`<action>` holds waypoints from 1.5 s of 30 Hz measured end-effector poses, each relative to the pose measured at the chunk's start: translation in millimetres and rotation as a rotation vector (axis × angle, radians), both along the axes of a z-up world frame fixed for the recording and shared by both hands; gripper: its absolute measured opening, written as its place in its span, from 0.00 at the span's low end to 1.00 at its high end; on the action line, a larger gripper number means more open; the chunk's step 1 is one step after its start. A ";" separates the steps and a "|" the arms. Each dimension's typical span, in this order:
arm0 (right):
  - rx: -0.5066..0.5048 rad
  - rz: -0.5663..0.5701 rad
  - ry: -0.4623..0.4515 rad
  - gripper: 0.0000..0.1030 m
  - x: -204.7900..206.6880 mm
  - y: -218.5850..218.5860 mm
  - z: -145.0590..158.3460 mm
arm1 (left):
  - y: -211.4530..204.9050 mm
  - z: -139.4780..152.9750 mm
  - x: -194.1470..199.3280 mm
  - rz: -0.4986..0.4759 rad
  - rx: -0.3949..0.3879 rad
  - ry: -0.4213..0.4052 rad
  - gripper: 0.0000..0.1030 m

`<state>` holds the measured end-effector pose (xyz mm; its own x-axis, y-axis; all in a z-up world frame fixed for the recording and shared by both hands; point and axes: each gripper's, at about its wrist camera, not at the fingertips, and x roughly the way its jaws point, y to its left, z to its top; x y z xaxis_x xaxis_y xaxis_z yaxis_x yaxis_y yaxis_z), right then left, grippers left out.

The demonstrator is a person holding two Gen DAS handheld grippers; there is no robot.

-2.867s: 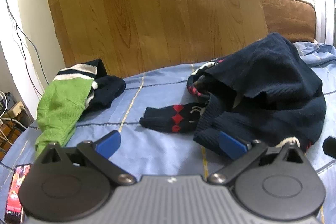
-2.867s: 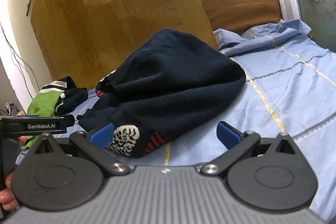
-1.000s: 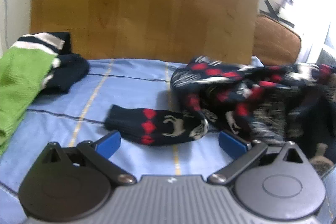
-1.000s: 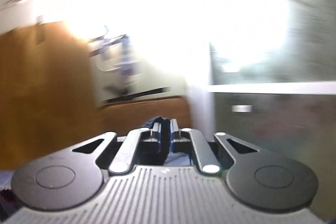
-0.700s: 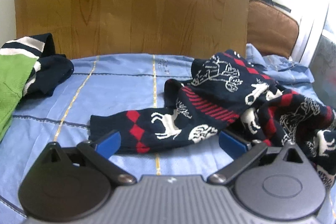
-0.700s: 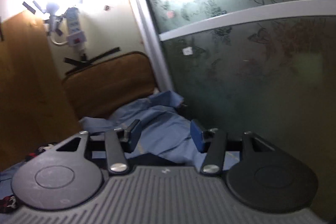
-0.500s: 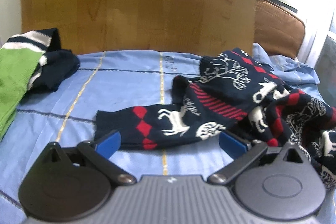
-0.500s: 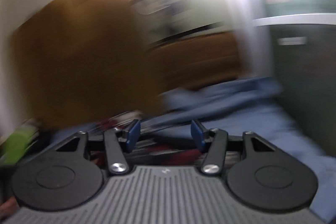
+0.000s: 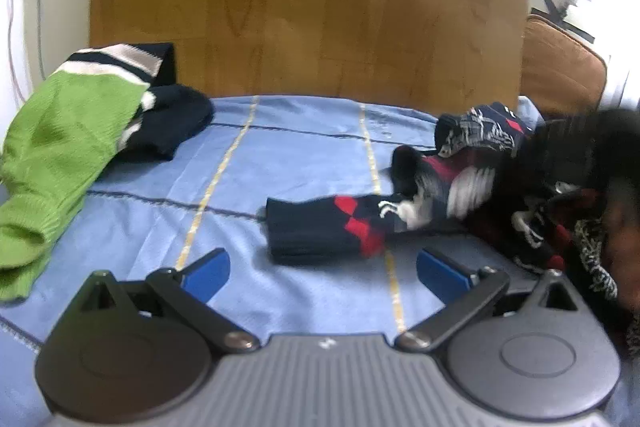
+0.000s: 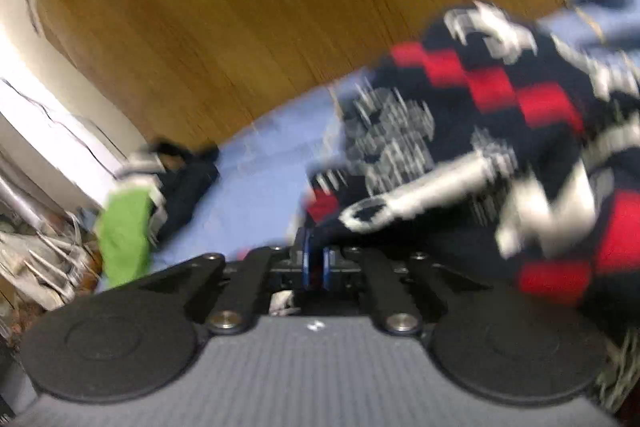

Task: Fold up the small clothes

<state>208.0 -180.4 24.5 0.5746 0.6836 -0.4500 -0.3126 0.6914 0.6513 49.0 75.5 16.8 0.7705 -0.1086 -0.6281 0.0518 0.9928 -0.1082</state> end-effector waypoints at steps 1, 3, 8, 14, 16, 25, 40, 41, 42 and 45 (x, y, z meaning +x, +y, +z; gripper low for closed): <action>0.028 -0.023 -0.052 0.08 -2.7 -6.7 15.3 | -3.9 1.0 1.7 -0.013 0.001 -0.003 1.00; 0.047 -0.106 -0.206 0.08 -9.9 -31.9 55.4 | -14.8 2.8 9.0 -0.047 -0.003 -0.004 1.00; 0.031 -0.411 -0.427 0.08 -32.2 -144.9 126.2 | -50.2 -1.6 46.6 -0.145 -0.046 0.055 0.89; -0.145 -0.666 -0.413 0.10 -43.2 -241.7 114.0 | -79.9 -24.8 107.9 -0.170 -0.151 0.205 0.65; -0.178 -0.646 -0.330 0.15 -40.9 -251.8 89.0 | -90.9 -28.0 121.6 -0.177 -0.163 0.216 0.58; -0.165 -0.331 -0.308 0.67 -117.9 -238.5 10.5 | -96.5 -8.7 120.0 -0.102 -0.152 0.108 0.11; 0.072 0.408 -0.429 0.14 -189.8 -79.3 49.5 | 0.7 132.0 91.0 0.039 -0.191 -0.230 0.10; 0.109 0.445 -0.442 0.17 -192.8 -68.4 55.3 | 14.1 142.8 87.7 0.078 -0.187 -0.256 0.10; 0.139 0.488 -0.440 0.27 -194.9 -54.3 57.8 | 25.9 151.0 83.8 0.119 -0.169 -0.278 0.10; 0.120 0.621 -0.323 0.62 -191.1 -11.9 38.1 | 55.7 149.2 72.3 0.170 -0.143 -0.268 0.11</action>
